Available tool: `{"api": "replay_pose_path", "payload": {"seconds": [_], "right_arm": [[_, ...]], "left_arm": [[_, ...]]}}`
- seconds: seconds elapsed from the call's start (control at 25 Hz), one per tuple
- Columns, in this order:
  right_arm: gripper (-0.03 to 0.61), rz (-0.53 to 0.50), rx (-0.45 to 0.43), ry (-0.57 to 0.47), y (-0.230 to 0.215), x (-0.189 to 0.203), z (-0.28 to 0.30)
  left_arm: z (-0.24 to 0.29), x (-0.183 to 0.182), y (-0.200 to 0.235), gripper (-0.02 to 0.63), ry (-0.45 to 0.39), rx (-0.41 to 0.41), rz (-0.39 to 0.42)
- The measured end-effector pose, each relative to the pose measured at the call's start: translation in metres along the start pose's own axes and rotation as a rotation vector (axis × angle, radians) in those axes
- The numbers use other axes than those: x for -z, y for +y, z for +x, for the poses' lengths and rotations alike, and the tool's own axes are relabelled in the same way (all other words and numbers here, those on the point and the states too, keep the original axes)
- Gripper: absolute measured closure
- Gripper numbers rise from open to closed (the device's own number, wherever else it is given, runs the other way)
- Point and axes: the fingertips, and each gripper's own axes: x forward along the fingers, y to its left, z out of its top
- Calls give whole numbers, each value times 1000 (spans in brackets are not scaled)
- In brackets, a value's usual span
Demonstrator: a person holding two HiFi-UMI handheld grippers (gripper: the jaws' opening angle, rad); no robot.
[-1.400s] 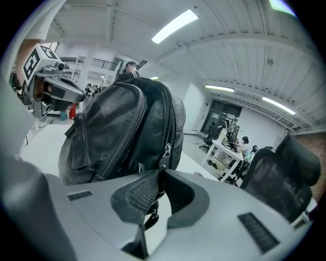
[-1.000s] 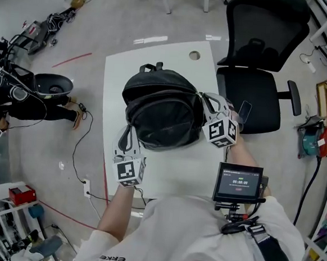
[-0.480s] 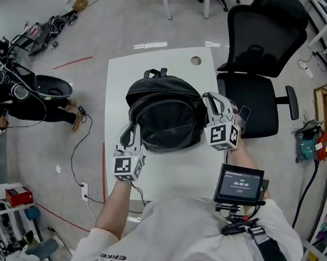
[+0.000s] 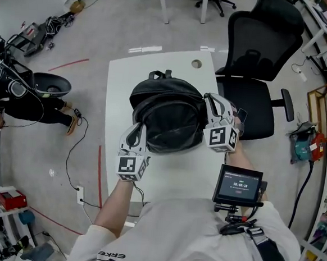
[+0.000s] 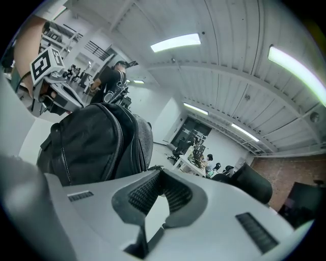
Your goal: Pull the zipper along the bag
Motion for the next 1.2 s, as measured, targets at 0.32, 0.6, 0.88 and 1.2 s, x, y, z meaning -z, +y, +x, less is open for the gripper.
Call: {"api": "replay_pose_path", "payload": {"seconds": [0.32, 0.6, 0.88, 1.2], "right_arm": [[561, 20, 36, -6, -8, -16, -7], [561, 31, 54, -39, -12, -44, -12], [561, 27, 62, -57, -11, -63, -17], [561, 12, 66, -71, -1, -89, -14]], "left_arm": [[-2, -1, -6, 580, -3, 33, -6], [-10, -3, -8, 580, -2, 52, 6], [-12, -2, -14, 580, -3, 68, 3], [-12, -2, -5, 580, -14, 82, 3]]}}
